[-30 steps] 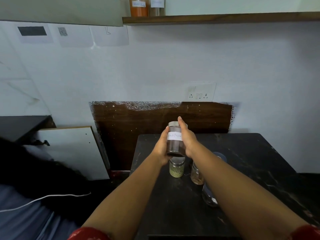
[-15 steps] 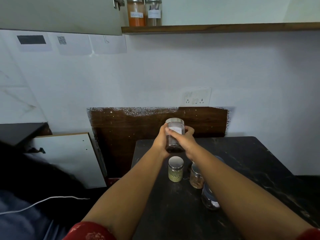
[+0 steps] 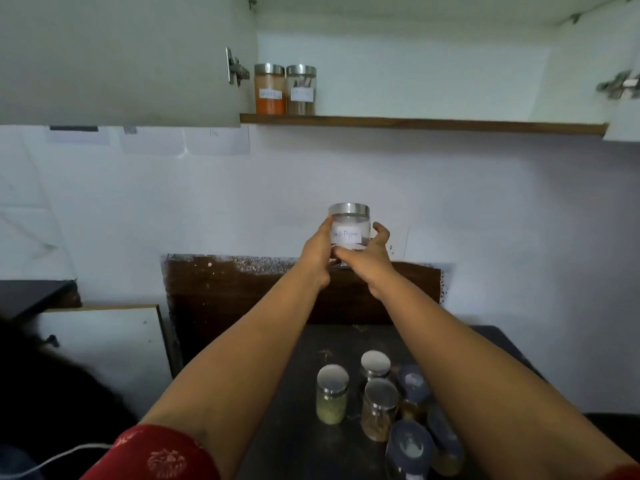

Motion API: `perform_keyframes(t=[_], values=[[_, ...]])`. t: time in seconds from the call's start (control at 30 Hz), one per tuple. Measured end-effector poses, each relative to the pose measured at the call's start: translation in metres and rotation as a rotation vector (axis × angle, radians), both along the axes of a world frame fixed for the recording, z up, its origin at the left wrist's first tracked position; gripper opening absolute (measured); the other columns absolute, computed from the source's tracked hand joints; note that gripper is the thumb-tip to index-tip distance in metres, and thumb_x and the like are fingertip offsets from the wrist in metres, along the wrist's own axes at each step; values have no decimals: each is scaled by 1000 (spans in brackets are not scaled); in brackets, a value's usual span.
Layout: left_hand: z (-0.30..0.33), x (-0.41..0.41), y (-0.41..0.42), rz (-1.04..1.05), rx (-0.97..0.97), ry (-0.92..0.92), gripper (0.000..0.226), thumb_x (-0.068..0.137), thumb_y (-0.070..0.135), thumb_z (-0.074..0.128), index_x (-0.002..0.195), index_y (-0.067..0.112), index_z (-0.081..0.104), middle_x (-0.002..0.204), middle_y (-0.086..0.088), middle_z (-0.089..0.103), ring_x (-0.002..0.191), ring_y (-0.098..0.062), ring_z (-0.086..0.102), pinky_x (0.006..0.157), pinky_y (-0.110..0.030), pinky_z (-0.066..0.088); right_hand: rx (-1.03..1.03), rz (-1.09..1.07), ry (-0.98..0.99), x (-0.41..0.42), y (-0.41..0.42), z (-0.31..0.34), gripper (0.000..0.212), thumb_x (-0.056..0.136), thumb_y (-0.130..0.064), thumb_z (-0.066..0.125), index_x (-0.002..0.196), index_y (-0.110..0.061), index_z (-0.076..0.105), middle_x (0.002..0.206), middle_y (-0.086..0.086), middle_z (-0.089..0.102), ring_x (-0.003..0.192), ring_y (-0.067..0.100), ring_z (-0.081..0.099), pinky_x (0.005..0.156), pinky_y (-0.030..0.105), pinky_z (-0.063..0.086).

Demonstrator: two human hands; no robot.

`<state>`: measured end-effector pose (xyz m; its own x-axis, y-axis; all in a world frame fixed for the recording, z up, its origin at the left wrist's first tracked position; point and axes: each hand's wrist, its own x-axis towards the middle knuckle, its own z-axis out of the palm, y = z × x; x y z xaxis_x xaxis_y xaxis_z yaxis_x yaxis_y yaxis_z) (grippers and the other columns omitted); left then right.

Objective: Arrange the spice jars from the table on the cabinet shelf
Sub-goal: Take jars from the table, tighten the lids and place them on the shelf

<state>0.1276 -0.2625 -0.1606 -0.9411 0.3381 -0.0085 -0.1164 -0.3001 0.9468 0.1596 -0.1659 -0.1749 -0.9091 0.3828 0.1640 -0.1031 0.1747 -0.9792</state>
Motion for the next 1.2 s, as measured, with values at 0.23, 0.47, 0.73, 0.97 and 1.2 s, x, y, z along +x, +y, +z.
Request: perform_keyframes(t=[0.23,0.47,0.73,0.97,1.2], values=[[99,-18,50,60,45,313,38,101,47,38,103,21,66,83,0,77,77,-15,73,58,-25,56,305,-109,258,-23,52,100,90,67,-32,80,140,-26,27,130,2,40,113,21,54,96,37,51],[197,-44,97,166,63,601,50,100,54,30,134,21,45,121,-5,63,105,-16,64,76,-28,53,384,-39,558,-54,108,199,92,66,-34,85,139,-31,30,118,-10,54,102,7,59,76,12,48],[234,-97,119,211,-24,735,60,97,56,38,151,39,20,141,4,49,114,-9,54,93,-28,43,476,-98,653,-118,134,246,84,75,-39,77,139,-24,25,129,-1,53,106,14,57,76,15,49],[224,-174,78,632,-1109,1056,65,99,57,22,155,25,15,154,-6,37,146,-25,26,120,-51,10,605,-25,279,-184,137,260,82,73,-41,79,133,-12,32,124,4,55,95,15,57,69,19,42],[207,-230,42,718,-1316,1023,45,101,46,25,109,24,63,118,2,61,115,-19,53,102,-43,28,620,-69,-7,-257,120,278,96,70,-40,83,137,-3,25,136,14,47,124,29,50,96,34,42]])
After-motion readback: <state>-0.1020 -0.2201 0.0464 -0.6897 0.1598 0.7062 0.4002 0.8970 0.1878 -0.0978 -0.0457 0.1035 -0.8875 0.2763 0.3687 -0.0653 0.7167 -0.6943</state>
